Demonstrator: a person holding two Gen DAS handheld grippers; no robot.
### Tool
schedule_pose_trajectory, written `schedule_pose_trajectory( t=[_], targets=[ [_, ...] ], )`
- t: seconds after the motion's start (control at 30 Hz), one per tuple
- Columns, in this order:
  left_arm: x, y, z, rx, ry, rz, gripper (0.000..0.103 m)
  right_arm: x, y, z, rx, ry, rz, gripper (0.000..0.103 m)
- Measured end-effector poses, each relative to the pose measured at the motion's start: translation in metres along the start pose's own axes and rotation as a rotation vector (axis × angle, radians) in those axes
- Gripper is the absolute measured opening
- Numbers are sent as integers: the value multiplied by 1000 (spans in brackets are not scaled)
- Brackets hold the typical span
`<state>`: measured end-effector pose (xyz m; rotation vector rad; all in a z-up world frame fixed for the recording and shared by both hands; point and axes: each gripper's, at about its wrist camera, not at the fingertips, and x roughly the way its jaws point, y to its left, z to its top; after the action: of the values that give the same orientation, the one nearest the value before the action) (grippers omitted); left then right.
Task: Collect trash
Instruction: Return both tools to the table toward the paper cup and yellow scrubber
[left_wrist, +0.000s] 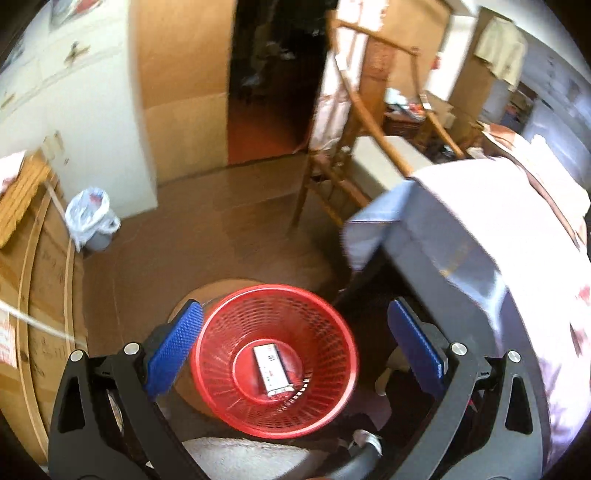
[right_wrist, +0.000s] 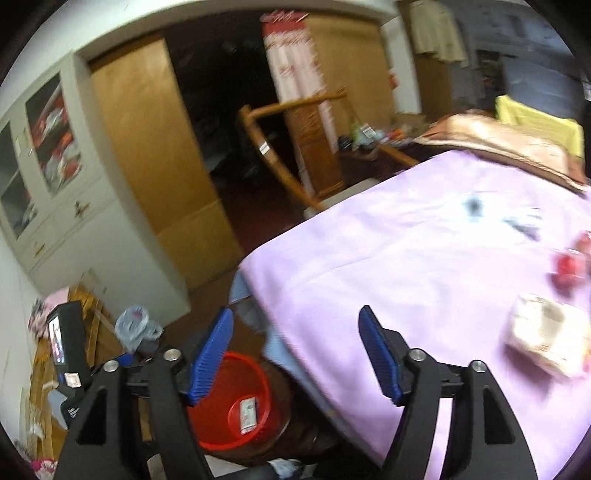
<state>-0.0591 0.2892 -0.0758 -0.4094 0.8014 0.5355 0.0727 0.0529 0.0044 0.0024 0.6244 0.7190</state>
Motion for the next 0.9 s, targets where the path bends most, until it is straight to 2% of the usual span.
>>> schedule_pose_trajectory(
  t=[0.17, 0.37, 0.53, 0.63, 0.73, 0.9],
  targets=[
    [-24, -52, -15, 136, -21, -67, 96, -61, -57, -15, 85, -124, -98, 85],
    [-29, -126, -30, 296, 28, -155, 96, -119, -148, -34, 175, -197, -310, 93],
    [-20, -204, -38, 437, 91, -248, 96, -139, -218, -46, 251, -224, -487, 93],
    [-23, -255, -43, 534, 89, -312, 96, -144, -252, -53, 293, -229, -558, 93],
    [-27, -304, -52, 627, 92, -389, 96, -143, -273, -58, 332, -226, -563, 94],
    [-28, -364, -72, 751, 76, -413, 96, -133, -286, -64, 344, -193, -539, 94]
  ],
)
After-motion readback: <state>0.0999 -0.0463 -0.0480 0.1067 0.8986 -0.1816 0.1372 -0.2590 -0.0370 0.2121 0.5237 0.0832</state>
